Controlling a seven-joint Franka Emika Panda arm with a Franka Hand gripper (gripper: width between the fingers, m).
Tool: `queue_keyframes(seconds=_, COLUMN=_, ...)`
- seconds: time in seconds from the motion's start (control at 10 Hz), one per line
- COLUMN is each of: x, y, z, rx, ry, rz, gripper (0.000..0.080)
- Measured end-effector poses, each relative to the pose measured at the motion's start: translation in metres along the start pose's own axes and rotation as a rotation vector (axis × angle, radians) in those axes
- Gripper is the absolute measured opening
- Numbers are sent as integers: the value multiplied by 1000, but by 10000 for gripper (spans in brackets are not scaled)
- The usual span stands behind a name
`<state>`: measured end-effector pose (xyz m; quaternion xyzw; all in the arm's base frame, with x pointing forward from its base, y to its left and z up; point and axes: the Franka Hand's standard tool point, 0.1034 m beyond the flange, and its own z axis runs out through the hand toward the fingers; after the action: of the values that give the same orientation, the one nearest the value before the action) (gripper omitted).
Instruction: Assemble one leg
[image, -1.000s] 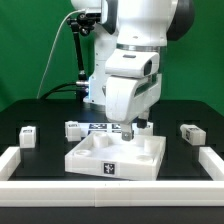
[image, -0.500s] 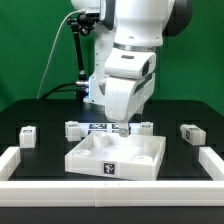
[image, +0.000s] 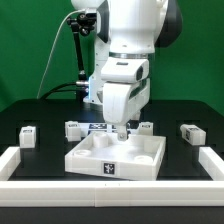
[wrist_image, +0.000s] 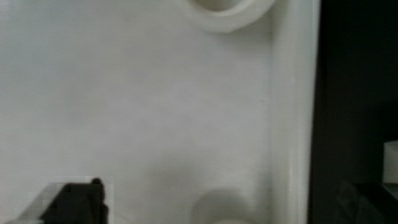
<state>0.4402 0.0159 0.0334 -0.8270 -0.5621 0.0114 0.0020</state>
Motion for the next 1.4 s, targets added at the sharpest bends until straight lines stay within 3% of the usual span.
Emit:
queue_keyframes(seconds=0.4, x=13, y=-18, z=2, rx=11, ry=7, rz=-22, gripper=650)
queue_keyframes(seconds=0.6, x=14, y=-23, z=11, rx=9, ry=18, rz=-28, gripper=650)
queue_keyframes(seconds=0.9, x=11, y=-20, z=27, rx=21, ry=21, rz=-20, gripper=650)
queue_keyframes(seconds=1.2, x=11, y=-19, z=28, rx=26, ry=18, rz=-18, gripper=650)
queue_keyframes(seconds=1.3, x=11, y=-20, z=29, rx=26, ry=18, rz=-18, gripper=542)
queue_keyframes(seconds=1.4, x=10, y=-20, z=29, rx=26, ry=17, rz=-18, gripper=542)
